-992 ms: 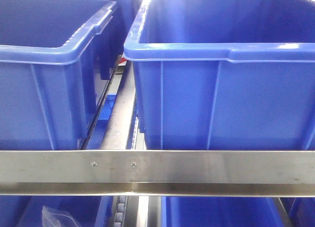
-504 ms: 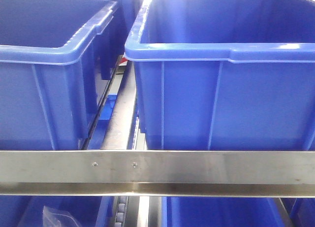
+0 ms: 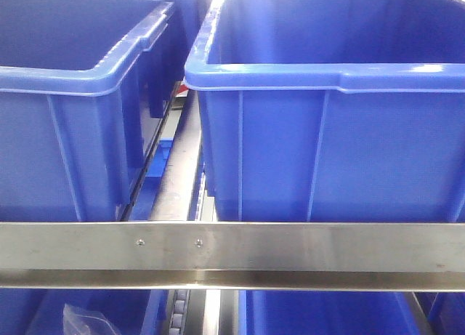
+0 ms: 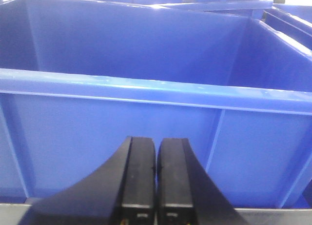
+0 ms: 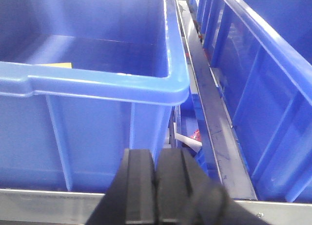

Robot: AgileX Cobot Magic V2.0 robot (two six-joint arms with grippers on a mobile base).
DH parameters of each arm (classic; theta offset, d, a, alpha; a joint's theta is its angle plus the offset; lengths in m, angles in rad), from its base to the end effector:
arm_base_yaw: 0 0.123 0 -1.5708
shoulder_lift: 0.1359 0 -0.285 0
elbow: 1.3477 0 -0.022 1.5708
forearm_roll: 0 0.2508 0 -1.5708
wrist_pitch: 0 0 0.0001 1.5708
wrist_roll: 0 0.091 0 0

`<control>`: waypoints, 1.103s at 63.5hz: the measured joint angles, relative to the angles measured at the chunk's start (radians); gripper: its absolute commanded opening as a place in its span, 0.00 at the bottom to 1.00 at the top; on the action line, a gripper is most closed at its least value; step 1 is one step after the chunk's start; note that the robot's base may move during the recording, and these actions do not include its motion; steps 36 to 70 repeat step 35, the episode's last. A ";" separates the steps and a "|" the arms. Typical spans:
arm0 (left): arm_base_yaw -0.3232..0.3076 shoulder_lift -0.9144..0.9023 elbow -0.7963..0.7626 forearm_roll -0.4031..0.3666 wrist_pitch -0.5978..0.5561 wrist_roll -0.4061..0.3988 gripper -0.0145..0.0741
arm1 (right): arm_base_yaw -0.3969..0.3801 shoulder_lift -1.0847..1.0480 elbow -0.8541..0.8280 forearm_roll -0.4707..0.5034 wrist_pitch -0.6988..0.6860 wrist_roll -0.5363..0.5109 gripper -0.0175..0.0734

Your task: Place yellow foam block on left shelf second layer

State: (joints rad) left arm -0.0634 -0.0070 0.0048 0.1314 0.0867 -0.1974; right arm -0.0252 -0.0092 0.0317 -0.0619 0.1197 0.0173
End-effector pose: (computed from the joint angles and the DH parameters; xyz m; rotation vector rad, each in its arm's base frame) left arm 0.0561 -0.0025 0.2042 -0.0113 1.5681 -0.0932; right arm 0.0570 -0.0021 0.1921 -0.0097 1.6259 -0.0594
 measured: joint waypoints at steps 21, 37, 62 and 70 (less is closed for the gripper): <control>0.000 0.000 0.000 0.000 0.000 0.000 0.32 | 0.000 0.000 0.000 0.000 0.002 0.000 0.26; 0.000 0.000 0.000 0.000 0.000 0.000 0.32 | 0.000 0.000 0.000 0.000 0.002 0.000 0.26; 0.000 0.000 0.000 0.000 0.000 0.000 0.32 | 0.000 0.000 0.000 0.000 0.002 0.000 0.26; 0.000 0.000 0.000 0.000 0.000 0.000 0.32 | 0.000 0.000 0.000 0.000 0.002 0.000 0.26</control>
